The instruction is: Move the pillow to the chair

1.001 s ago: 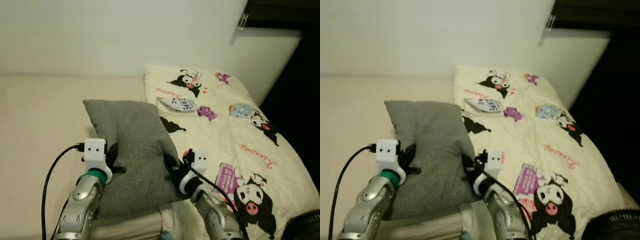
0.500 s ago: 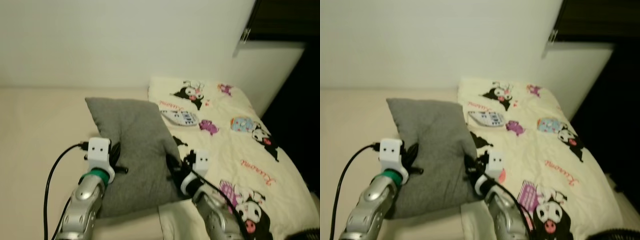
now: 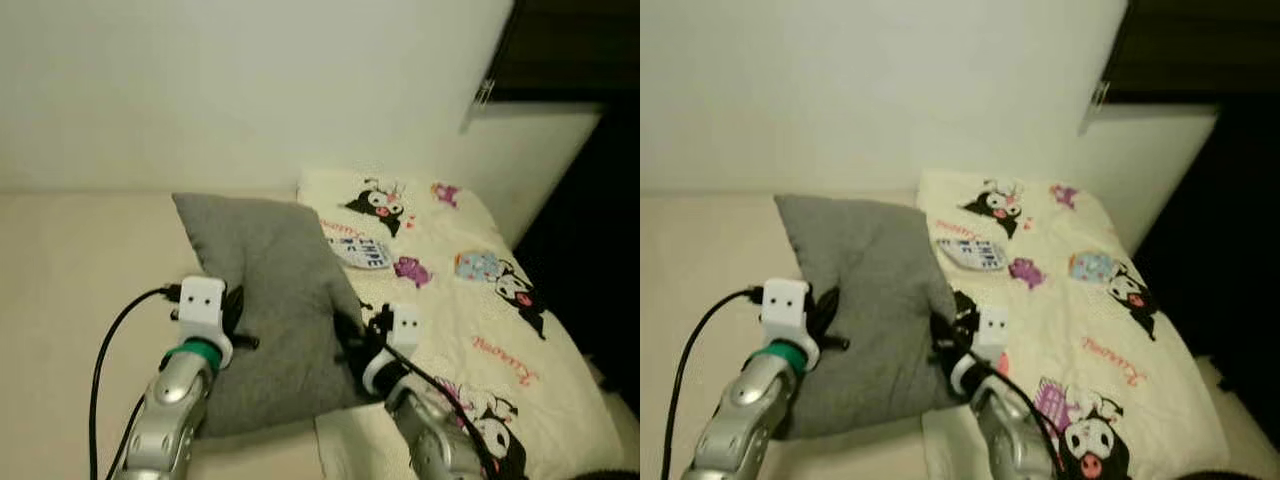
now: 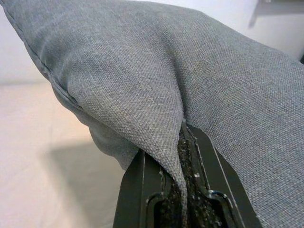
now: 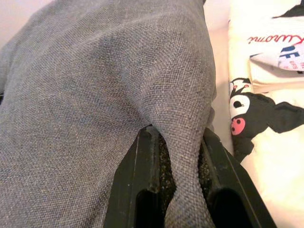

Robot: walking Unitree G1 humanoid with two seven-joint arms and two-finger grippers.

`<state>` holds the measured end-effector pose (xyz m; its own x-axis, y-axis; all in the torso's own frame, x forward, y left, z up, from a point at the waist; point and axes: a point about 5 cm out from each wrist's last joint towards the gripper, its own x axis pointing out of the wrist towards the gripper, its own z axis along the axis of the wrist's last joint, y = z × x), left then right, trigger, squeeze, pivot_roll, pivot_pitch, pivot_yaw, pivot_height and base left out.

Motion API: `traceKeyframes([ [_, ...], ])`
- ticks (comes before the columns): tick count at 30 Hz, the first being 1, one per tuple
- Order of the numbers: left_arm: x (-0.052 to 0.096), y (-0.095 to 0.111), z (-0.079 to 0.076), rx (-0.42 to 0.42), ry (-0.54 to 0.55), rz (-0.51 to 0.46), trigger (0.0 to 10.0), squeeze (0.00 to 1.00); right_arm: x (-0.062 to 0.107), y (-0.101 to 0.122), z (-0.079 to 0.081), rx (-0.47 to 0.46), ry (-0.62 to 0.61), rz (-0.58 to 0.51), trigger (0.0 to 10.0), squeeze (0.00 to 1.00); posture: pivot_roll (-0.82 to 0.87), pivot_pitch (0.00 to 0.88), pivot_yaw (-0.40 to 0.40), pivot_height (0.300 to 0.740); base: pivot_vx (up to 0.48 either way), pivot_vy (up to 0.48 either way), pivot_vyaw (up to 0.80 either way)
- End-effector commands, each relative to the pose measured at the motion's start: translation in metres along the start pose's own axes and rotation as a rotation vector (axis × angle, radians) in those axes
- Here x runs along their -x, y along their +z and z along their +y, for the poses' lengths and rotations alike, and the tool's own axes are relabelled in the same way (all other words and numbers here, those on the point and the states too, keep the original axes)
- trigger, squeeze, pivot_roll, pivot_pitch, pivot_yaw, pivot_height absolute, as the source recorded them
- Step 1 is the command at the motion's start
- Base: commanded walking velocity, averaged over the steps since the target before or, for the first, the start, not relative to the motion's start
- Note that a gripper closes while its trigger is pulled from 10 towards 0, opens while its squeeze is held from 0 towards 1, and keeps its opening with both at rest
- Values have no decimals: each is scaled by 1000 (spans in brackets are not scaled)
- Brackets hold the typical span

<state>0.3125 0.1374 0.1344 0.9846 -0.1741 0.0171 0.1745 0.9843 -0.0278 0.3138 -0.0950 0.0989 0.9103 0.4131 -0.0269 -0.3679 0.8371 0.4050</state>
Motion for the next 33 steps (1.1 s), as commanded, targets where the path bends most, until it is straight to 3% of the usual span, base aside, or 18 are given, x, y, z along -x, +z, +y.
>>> traceKeyframes([
  [1, 2, 1, -5, -18, -23, -17, 10000, 0, 1, 5, 0, 15, -10, -34, 10000, 0, -19, 9, -1, 740, 0, 0, 0],
  [9, -3, -1, -12, -14, -33, -12, 10000, 0, 3, 8, -6, 41, -40, -44, 10000, 0, -36, 5, 14, 740, 0, 0, 0],
  [17, -10, 5, -7, -27, -15, -20, 10000, 0, 0, 12, -5, 60, -52, -55, 10000, 0, -61, 17, 17, 740, 0, 0, 0],
  [33, -1, 2, -6, -33, -8, -8, 10000, 0, -2, 6, 2, 60, -33, -48, 10000, 0, -26, 15, 18, 740, 0, 0, 0],
])
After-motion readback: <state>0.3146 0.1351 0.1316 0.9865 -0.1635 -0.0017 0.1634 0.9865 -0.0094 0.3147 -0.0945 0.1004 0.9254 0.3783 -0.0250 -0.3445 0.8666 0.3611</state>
